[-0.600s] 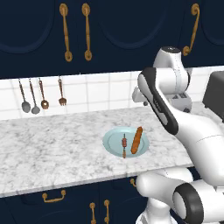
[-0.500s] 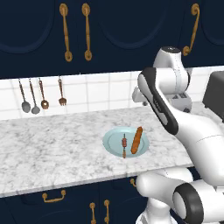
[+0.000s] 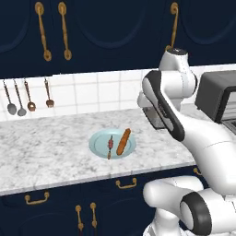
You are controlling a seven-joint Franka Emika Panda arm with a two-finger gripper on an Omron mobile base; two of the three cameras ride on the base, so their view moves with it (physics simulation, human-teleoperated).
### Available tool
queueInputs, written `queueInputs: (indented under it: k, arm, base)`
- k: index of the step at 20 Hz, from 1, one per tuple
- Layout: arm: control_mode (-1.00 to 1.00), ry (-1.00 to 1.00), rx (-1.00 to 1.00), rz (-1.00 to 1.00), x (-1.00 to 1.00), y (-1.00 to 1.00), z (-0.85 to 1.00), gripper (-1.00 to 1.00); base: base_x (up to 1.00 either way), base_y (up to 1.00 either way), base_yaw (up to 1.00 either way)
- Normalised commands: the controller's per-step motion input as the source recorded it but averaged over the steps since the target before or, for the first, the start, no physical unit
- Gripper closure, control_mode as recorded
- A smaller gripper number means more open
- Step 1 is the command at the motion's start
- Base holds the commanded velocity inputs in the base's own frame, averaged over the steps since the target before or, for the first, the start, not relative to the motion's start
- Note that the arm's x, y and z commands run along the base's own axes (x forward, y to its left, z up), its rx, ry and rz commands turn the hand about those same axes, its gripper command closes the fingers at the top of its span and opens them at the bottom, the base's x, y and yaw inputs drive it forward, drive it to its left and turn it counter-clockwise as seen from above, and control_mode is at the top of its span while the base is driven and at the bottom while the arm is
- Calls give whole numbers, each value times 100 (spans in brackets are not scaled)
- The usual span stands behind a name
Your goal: Pick up the kebab skewer and baguette bread, and place them inside the toaster oven. Close the toaster oven door and start by setting the timer.
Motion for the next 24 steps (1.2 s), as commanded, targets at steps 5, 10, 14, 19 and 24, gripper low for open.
queueInputs:
  k: [5,10,14,19,24]
  arm:
    - [100,0,0,0,0,0,0,-100]
    - [100,0,0,0,0,0,0,-100]
    - [100,0,0,0,0,0,0,-100]
    - [100,0,0,0,0,0,0,-100]
    - [100,0,0,0,0,0,0,-100]
  base:
    - [0,-89,-2]
    - [25,-48,-2]
    - [40,-38,-2]
    - [40,-30,-6]
    - [39,-30,-5]
